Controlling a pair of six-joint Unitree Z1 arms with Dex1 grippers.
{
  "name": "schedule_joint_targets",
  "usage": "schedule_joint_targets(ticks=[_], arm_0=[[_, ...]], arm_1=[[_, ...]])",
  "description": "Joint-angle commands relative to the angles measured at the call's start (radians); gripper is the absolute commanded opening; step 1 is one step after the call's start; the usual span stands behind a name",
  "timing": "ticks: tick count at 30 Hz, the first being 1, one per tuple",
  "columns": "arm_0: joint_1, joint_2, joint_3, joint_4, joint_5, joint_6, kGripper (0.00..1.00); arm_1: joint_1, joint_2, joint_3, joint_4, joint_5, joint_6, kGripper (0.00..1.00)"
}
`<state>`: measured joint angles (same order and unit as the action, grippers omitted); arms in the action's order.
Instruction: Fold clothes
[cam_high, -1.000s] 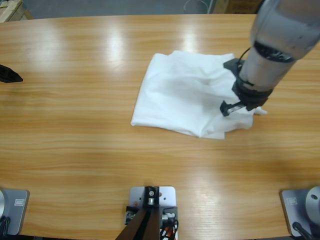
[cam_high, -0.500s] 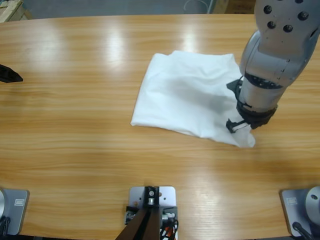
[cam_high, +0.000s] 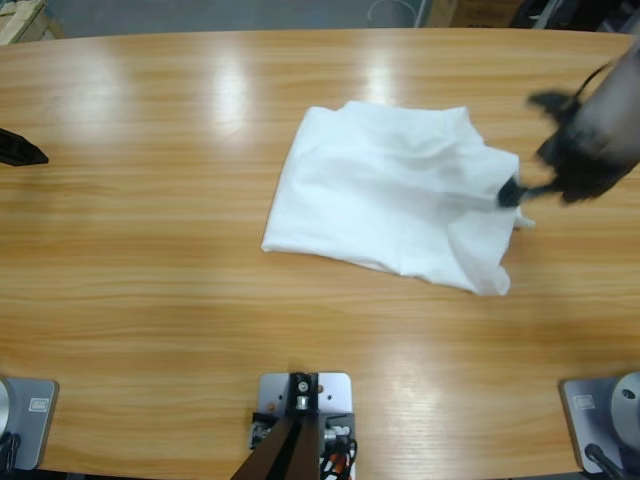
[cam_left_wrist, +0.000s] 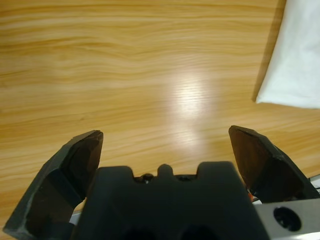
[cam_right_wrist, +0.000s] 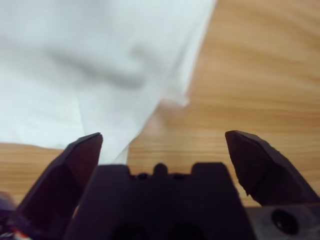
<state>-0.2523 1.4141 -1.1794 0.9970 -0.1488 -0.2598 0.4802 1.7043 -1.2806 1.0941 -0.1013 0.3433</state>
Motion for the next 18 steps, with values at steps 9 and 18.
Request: schedule_joint_targets(ticks=[9, 18], arm_0=[[0.005, 0.028, 0.038, -0.009, -0.008, 0.014, 0.987], [0.005, 0.044, 0.037, -0.006, -0.007, 0.014, 0.987]], arm_1=[[-0.264, 0.196, -0.022, -0.250, 0.252, -0.200, 0.908], [-0.316, 0.290, 0.001, -0.312, 0.261, -0.250, 0.908]])
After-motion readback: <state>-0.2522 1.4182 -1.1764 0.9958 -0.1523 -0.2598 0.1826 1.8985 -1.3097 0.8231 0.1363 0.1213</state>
